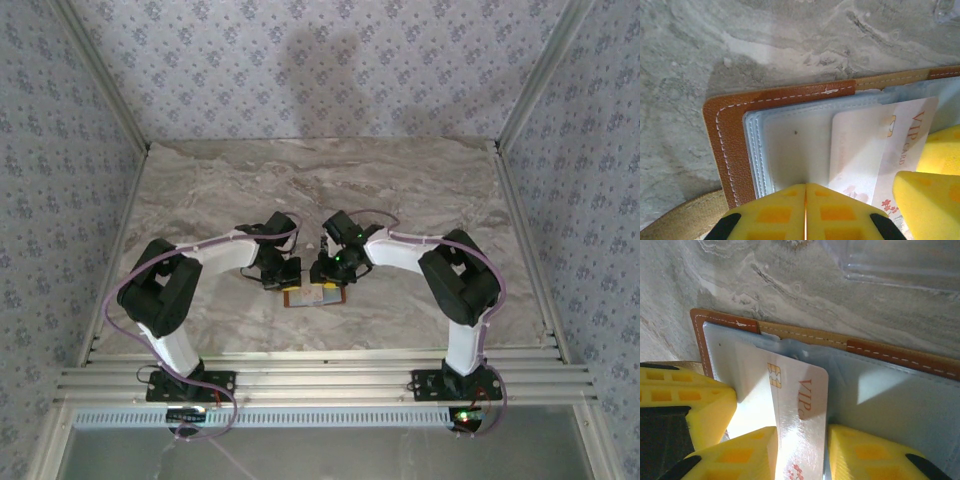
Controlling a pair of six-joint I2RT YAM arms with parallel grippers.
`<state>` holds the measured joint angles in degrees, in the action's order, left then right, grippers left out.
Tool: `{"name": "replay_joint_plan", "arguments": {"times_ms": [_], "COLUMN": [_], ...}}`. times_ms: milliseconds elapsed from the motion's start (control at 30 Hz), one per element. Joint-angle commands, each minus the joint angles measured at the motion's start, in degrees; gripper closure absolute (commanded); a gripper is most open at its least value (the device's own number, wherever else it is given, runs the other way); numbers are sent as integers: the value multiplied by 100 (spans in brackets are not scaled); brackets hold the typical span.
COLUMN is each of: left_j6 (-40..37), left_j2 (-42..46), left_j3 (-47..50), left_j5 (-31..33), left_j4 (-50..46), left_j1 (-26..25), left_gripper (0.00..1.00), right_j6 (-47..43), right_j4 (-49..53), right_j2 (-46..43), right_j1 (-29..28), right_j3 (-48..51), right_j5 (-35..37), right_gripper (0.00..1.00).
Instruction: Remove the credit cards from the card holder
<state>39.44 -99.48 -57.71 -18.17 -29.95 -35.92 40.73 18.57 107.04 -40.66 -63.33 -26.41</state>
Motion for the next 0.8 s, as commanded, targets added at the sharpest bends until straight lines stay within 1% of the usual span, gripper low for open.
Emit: {"name": "replay_joint_plan", "arguments": {"times_ms": [0, 167, 300, 600, 767], "left_j6": [-104, -112, -111, -142, -173], "left_j2": [-148, -145, -133, -98, -81], "left_j3": [-17, -38, -46, -64, -104], "left_j5": [244, 243, 244, 270, 289], "left_j4": [-274, -276, -300, -353, -397], "left_j1": [-14, -18, -19, -19, -13], "left_gripper": [91, 91, 91, 91, 91], "right_j6": [93, 182, 172, -59, -168], "right_j4": [-192, -463, -473, -24, 123], "right_j2": [-59, -49, -147, -514, -768], "right_j1": [28, 128, 168, 314, 430], "right_j3": [172, 346, 409, 496, 541], "right_j5": [-186, -375, -345, -44, -48], "right_gripper": [70, 75, 81, 89, 92]}}
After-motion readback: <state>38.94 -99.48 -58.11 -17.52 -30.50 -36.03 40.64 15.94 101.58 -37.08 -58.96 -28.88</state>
